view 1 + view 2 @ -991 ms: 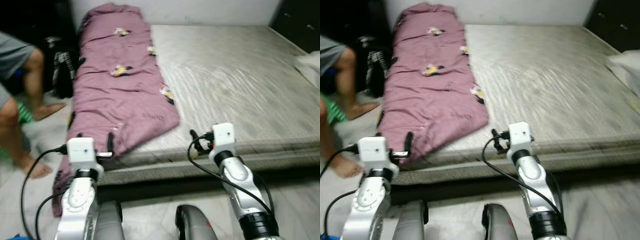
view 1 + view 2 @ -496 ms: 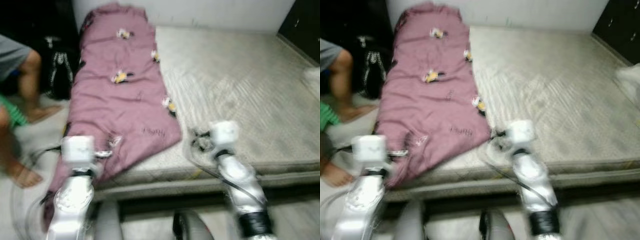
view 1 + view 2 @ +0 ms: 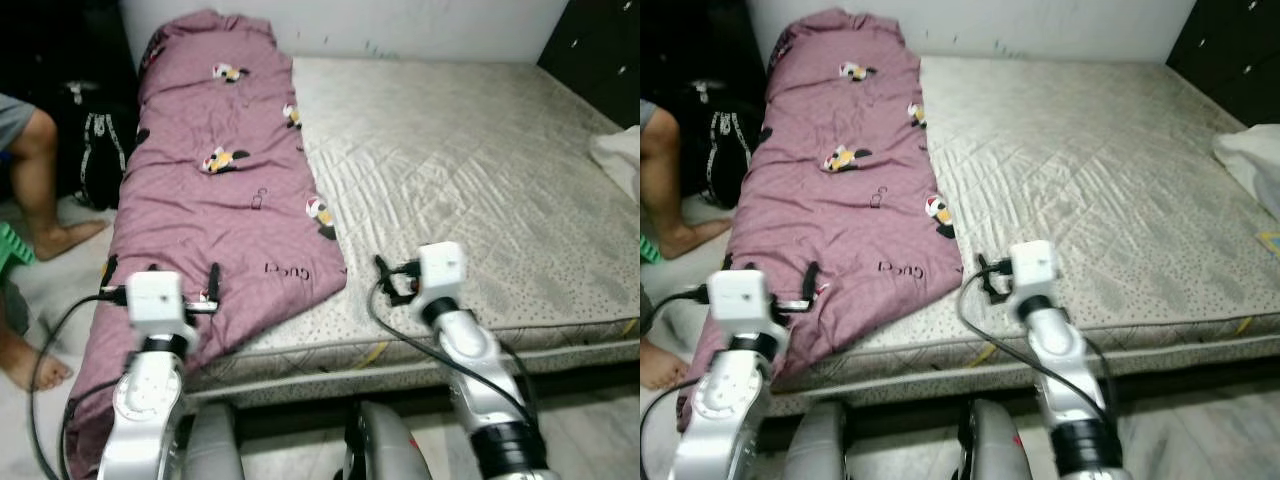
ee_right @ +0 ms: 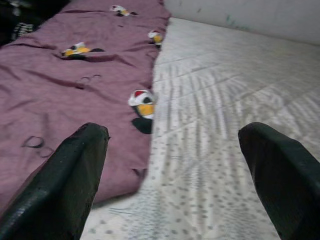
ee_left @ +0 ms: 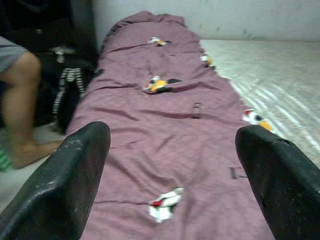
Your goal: Clean up the room
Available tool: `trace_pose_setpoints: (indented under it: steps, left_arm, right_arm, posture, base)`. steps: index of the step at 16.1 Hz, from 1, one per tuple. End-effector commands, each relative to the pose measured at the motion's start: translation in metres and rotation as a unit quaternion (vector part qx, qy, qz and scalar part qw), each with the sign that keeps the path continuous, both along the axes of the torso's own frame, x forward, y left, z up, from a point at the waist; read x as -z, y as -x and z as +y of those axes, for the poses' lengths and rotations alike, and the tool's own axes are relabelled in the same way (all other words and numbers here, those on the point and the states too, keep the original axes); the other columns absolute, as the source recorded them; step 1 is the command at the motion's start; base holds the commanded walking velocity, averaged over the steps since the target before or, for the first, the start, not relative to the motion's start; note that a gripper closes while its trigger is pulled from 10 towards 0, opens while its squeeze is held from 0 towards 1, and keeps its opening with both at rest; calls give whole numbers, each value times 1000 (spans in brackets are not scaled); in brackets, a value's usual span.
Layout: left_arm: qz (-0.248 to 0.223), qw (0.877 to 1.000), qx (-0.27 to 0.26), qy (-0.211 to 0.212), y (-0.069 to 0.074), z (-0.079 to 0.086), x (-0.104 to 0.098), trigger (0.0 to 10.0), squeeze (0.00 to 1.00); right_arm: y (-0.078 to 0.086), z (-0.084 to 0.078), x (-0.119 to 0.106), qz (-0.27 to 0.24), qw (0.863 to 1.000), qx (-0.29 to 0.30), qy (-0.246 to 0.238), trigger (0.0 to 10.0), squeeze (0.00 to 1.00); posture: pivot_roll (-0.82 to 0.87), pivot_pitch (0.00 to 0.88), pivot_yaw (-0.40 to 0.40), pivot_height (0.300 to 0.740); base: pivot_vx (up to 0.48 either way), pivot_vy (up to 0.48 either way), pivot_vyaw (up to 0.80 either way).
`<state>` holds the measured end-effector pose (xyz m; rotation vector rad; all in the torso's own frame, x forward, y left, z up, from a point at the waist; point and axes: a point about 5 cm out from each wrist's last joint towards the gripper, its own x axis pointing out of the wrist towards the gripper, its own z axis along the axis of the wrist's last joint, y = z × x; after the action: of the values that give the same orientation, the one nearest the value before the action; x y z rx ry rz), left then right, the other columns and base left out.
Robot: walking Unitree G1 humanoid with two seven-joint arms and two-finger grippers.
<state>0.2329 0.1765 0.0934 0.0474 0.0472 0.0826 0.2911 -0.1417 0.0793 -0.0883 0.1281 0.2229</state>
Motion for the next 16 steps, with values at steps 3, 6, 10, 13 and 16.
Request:
trace_pose_setpoints:
  steps: [3, 6, 10, 13, 16]
  left_arm:
    - [6, 999, -32, -18, -2, 5, 0, 10000, 0]
    - [13, 997, -70, -20, -5, 17, 2, 10000, 0]
    - [15, 996, -84, -25, -11, 27, 1, 10000, 0]
    - [9, 995, -91, -26, -15, 30, -2, 10000, 0]
    - [10, 995, -92, -26, -16, 29, -2, 10000, 0]
  right_arm:
    - [-2, -8, -3, -1, 1000, 10, 2, 10000, 0]
    - [-2, -8, -3, 0, 1000, 10, 1, 10000, 0]
    - [0, -9, -2, 2, 1000, 6, -1, 10000, 0]
    - [1, -9, -2, 4, 1000, 5, -2, 10000, 0]
    - [2, -10, -2, 7, 1000, 6, -3, 10000, 0]
  posture:
    - [-18, 18, -75, 620]
    - [-20, 21, -74, 620]
    - [-26, 34, -76, 591]
    - [-26, 38, -78, 556]
    - [-27, 43, -78, 551]
  base:
    - [0, 0, 0]
    - [0, 0, 0]
    - [0, 0, 0]
    - [0, 0, 0]
    - [0, 0, 0]
